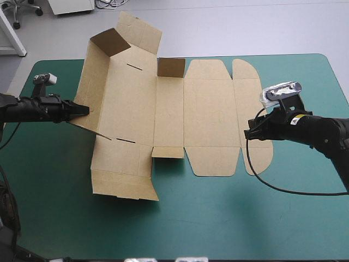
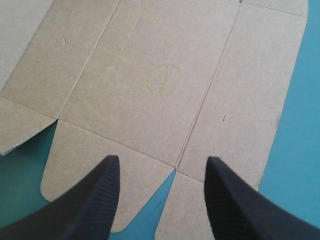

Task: Fold the box

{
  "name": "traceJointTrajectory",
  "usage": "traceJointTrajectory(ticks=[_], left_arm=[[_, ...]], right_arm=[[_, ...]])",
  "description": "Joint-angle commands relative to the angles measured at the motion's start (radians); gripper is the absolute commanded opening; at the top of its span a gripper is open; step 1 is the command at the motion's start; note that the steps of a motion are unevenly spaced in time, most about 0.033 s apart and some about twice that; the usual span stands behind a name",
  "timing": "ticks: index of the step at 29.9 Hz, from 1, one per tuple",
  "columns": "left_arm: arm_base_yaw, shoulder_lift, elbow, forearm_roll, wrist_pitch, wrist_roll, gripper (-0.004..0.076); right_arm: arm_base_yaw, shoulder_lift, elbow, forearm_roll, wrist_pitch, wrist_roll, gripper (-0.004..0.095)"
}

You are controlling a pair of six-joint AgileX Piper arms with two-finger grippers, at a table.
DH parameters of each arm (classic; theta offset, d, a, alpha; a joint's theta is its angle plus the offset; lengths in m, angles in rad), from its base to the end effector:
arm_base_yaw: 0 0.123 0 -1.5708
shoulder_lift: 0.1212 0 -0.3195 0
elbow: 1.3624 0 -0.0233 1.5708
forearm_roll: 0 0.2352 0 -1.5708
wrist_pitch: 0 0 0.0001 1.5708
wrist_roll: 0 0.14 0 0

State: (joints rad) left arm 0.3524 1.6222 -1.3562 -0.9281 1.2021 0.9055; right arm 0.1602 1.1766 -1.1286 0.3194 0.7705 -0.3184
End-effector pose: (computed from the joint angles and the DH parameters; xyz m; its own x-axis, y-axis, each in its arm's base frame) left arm 0.3422 0.0144 0.3328 -0.7605 0.0330 -0.6485 0.4176 0.7896 -0.4495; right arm 0.2438 0.0704 0.3745 -0.6104 -0.1829 -0.7707 -0.3734 0.9245 0.0763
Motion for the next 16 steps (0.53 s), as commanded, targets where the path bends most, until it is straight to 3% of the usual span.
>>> traceJointTrajectory(ticks=[1, 7, 13, 16], left_arm=[[-0.067, -0.038, -0.091, 0.009, 0.075, 0.024, -0.001], [-0.237, -0.038, -0.257, 0.341, 0.05, -0.05, -0.001], [-0.346, -0.038, -0.407, 0.424, 0.019, 0.031, -0.0009], [-0.371, -0.025, -0.449, 0.408, 0.032, 0.085, -0.0008]], right_arm=[[-0.007, -0.018, -0.033, 0.012, -0.056, -0.01, 0.0484], [-0.007, -0.018, -0.033, -0.011, -0.051, 0.007, 0.0484], [-0.007, -0.028, -0.075, -0.179, 0.053, 0.105, 0.0484], [-0.007, -0.052, -0.084, -0.191, 0.06, 0.118, 0.0484]])
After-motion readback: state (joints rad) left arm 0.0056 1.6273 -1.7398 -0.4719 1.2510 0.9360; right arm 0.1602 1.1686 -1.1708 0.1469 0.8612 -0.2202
